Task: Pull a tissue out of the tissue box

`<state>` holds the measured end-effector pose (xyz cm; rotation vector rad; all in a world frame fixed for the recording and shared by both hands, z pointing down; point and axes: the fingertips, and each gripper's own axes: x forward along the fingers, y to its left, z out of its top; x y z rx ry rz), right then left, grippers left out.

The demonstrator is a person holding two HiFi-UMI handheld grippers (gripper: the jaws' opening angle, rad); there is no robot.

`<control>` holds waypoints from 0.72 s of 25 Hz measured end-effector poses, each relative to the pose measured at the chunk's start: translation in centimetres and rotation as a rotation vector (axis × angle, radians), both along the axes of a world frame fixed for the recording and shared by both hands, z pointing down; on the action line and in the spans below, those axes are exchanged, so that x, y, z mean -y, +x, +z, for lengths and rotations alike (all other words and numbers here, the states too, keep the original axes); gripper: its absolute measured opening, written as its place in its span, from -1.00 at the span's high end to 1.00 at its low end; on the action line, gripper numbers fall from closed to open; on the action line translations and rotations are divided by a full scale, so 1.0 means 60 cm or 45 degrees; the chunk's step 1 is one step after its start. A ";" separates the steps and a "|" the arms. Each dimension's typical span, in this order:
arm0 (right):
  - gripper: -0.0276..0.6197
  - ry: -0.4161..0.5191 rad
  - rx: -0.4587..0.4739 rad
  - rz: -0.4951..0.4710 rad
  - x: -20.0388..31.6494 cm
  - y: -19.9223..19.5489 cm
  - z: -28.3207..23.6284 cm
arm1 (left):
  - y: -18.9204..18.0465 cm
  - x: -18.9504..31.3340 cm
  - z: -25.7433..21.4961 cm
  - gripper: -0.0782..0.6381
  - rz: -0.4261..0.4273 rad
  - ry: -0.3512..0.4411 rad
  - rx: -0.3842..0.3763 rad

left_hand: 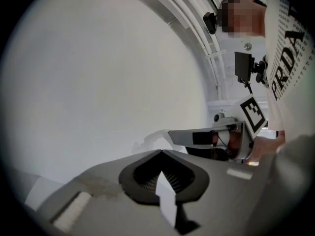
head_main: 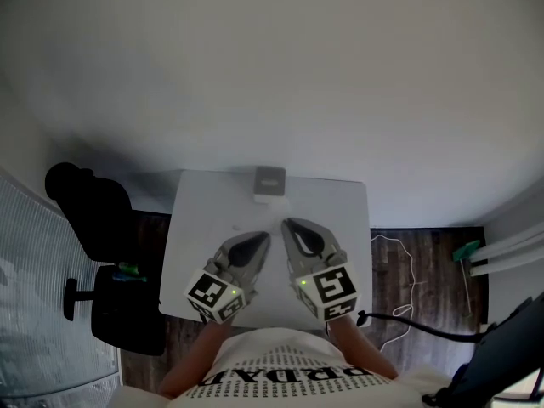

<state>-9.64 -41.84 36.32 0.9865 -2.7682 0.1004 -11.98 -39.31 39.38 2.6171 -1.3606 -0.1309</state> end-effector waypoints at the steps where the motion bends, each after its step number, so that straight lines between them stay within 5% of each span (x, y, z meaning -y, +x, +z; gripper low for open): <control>1: 0.89 0.001 0.001 0.002 0.001 0.001 0.000 | 0.001 0.000 0.000 0.79 0.002 0.001 0.001; 18: 0.89 -0.025 0.002 0.014 0.008 0.009 0.010 | 0.009 0.004 0.009 0.79 0.017 -0.017 -0.003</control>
